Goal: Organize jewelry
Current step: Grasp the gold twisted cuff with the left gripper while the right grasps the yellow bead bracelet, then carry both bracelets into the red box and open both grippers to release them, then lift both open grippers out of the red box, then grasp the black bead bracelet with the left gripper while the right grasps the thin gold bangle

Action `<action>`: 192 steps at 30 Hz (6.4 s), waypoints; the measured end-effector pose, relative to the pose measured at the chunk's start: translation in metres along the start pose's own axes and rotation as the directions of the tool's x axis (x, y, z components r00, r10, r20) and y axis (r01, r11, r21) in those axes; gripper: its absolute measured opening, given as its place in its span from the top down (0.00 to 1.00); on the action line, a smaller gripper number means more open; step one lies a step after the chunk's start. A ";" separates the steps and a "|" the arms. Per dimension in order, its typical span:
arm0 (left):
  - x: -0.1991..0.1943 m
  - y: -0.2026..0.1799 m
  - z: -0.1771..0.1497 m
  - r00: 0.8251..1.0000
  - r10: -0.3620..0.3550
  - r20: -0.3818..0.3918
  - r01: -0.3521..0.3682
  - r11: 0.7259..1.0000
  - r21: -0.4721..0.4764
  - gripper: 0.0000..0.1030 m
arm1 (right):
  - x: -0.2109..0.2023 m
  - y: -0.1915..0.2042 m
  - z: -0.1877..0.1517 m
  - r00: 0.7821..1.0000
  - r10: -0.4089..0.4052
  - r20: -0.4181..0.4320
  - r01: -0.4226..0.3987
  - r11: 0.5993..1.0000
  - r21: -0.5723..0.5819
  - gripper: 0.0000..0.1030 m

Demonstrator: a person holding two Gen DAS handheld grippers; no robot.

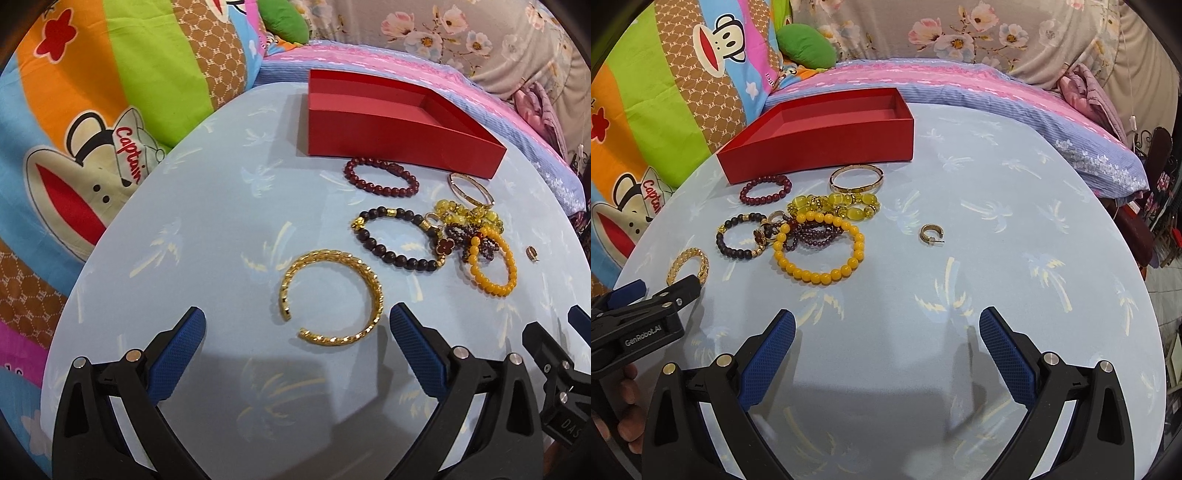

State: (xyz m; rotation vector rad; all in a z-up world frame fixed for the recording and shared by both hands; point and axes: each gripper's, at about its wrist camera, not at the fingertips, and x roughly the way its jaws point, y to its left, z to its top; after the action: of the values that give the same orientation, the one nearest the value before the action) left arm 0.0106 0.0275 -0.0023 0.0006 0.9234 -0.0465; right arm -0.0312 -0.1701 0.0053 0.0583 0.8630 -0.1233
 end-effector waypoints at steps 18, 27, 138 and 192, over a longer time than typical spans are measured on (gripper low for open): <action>0.005 -0.016 0.009 0.998 -0.055 0.013 0.054 0.997 0.059 0.44 | 0.006 0.005 0.003 1.000 0.005 -0.018 -0.005 1.000 -0.006 0.06; 0.003 -0.014 0.008 0.996 -0.086 0.018 0.085 0.995 0.050 0.47 | 0.009 0.003 0.009 0.999 0.022 -0.025 -0.022 1.000 0.004 0.06; 0.085 -0.057 0.263 0.994 -0.065 0.091 0.056 0.994 0.096 0.21 | 0.104 0.014 0.268 0.990 0.132 0.045 -0.130 0.990 -0.052 0.47; 0.050 -0.013 0.075 0.992 -0.102 -0.071 0.105 0.994 0.039 0.92 | 0.064 -0.013 0.103 0.981 0.132 -0.140 -0.127 0.991 0.040 0.47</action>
State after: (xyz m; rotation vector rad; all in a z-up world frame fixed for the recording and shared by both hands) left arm 0.0999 0.0114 0.0038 -0.0062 0.9908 -0.1632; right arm 0.0856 -0.1985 0.0235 0.1539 0.9974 -0.0103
